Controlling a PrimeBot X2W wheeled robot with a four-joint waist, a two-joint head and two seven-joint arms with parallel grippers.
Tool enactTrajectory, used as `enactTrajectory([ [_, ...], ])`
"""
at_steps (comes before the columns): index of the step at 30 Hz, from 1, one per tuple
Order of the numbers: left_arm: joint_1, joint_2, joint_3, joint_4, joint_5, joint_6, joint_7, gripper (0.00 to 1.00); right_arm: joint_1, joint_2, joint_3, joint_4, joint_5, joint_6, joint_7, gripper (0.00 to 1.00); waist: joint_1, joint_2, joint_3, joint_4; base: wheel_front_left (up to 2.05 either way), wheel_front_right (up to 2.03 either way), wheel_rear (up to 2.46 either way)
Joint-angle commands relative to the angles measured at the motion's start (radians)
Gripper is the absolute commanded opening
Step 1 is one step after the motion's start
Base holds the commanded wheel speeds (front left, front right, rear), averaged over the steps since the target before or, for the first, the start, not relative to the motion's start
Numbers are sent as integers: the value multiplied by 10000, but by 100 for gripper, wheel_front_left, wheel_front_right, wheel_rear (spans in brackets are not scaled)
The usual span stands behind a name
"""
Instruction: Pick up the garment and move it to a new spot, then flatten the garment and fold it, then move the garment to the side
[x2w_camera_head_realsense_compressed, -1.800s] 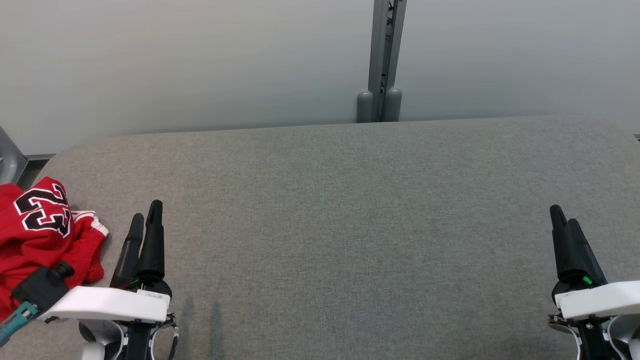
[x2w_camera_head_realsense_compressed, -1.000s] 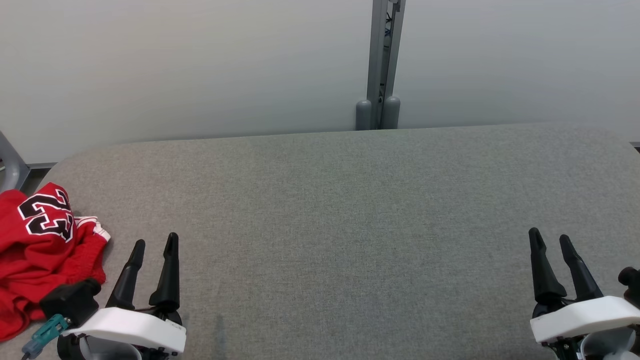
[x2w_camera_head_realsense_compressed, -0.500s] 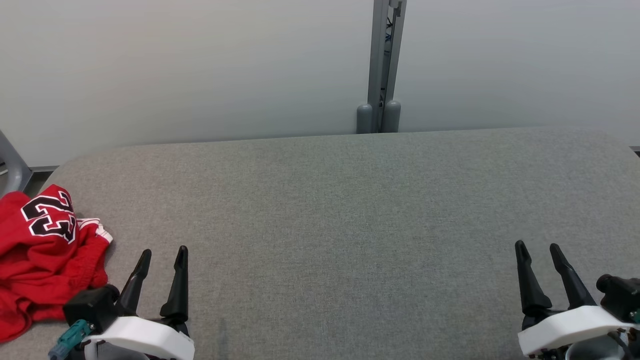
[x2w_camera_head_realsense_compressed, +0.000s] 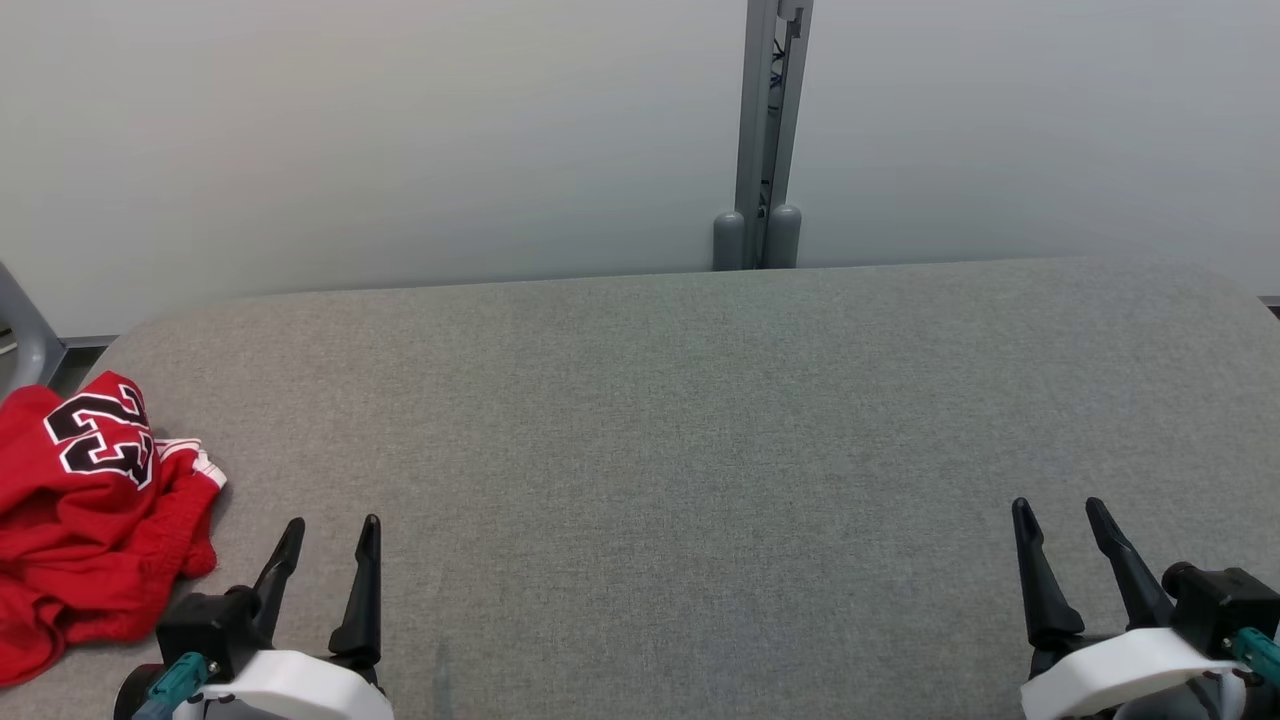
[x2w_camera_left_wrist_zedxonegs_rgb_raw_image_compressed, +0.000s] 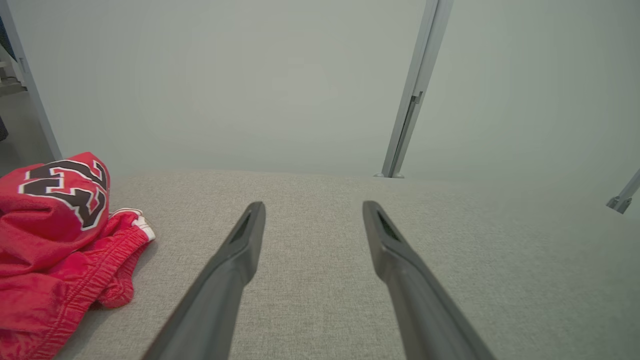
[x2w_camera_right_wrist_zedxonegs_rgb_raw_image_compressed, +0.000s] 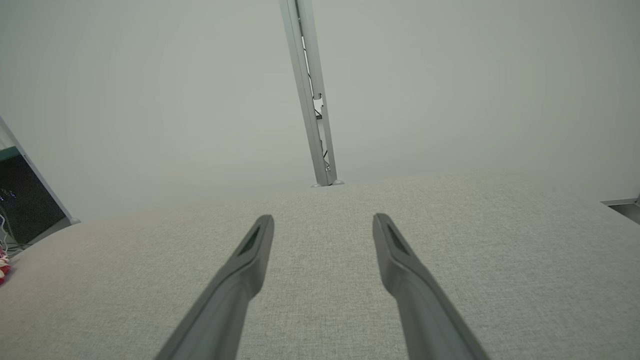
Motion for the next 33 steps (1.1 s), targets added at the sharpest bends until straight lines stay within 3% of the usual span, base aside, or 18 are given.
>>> enactTrajectory([
  [1, -55, 86, -8, 18, 225, 58, -69, 100, 41, -43, -1, -32, -263, 21, -122, 100, 0, -1, -5, -3, 0, 0, 0],
  [33, -20, 17, 26, 606, 1865, 176, -687, 100, 294, 155, -28, 105, -1431, 23, -738, 100, 0, -1, -128, -22, 0, 0, 0],
])
